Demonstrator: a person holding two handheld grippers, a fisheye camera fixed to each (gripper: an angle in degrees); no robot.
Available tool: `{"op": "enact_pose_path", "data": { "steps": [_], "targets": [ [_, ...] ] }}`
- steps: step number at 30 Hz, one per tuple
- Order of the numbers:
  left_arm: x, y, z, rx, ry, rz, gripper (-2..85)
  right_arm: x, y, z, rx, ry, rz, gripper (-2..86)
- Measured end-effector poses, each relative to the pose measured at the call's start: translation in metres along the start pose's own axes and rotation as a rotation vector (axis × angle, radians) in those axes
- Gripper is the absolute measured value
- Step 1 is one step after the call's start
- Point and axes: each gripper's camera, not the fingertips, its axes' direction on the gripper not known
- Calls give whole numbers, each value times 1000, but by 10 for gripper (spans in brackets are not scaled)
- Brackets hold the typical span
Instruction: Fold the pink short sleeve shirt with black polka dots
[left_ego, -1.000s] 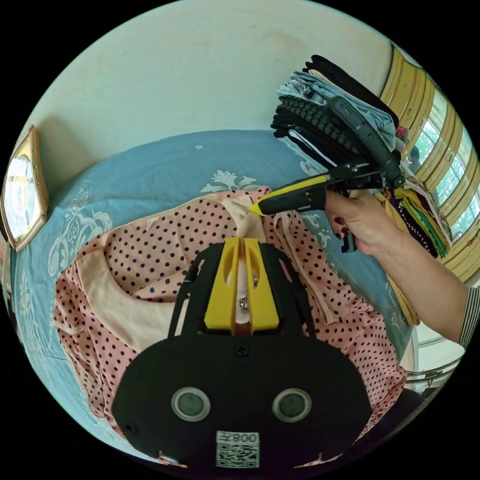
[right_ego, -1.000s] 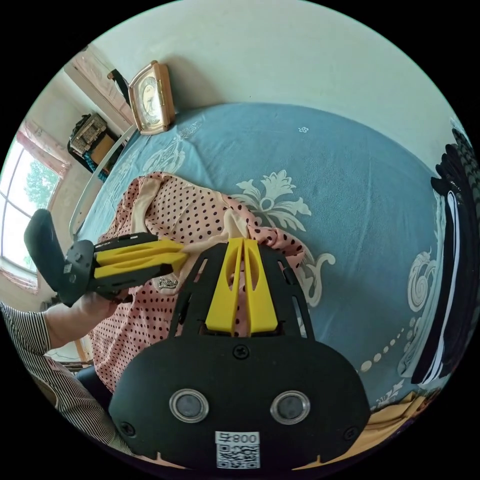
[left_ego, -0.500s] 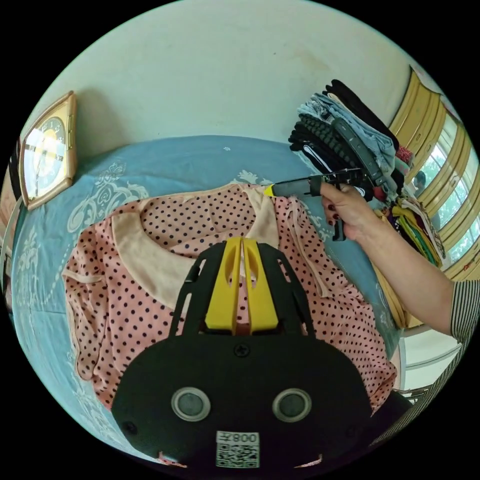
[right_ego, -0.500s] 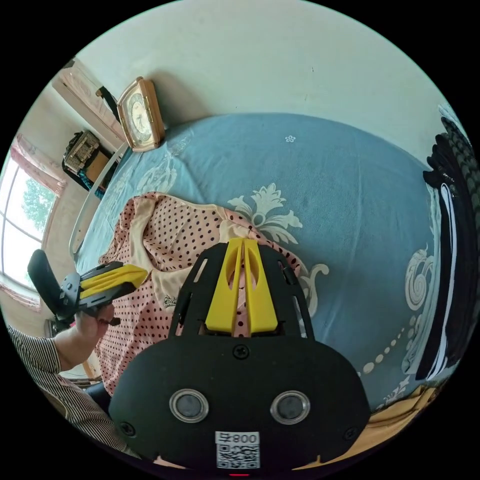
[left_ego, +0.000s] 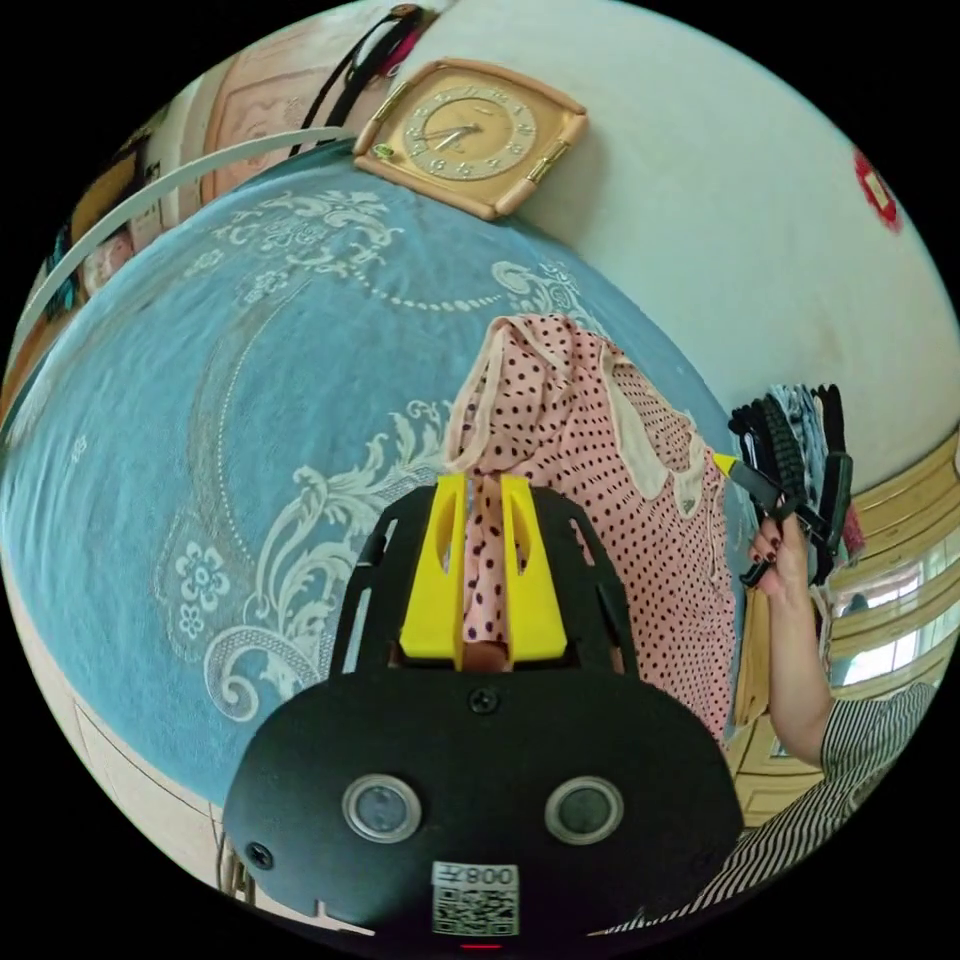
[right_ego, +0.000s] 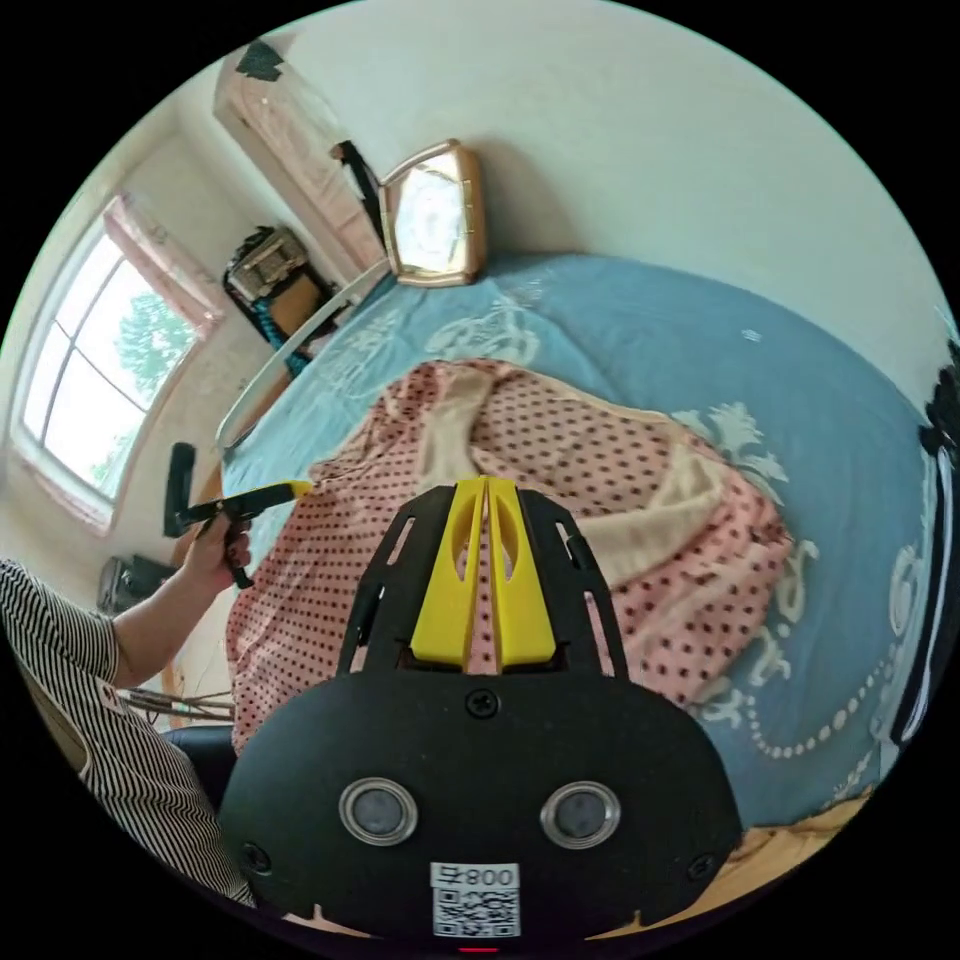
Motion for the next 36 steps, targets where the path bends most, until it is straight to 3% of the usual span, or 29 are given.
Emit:
{"op": "enact_pose_path", "data": {
  "steps": [10, 21, 26, 31, 36],
  "targets": [
    [-67, 3, 8, 28, 106, -24, 69, -136, -149, 80, -89, -93, -223, 61],
    [-82, 32, -3, 34, 94, 46, 62, -222, -251, 176, -313, 126, -341, 52],
    [-77, 41, -10, 35, 94, 69, 35, -233, -259, 171, -263, 154, -360, 22],
    [-53, 58, -31, 116, 40, 161, 23, -215, -267, 132, -168, -61, -295, 12],
    [-2, 85, -49, 168, -66, 395, 19, -170, -256, 78, -65, -259, -200, 11]
  ]
}}
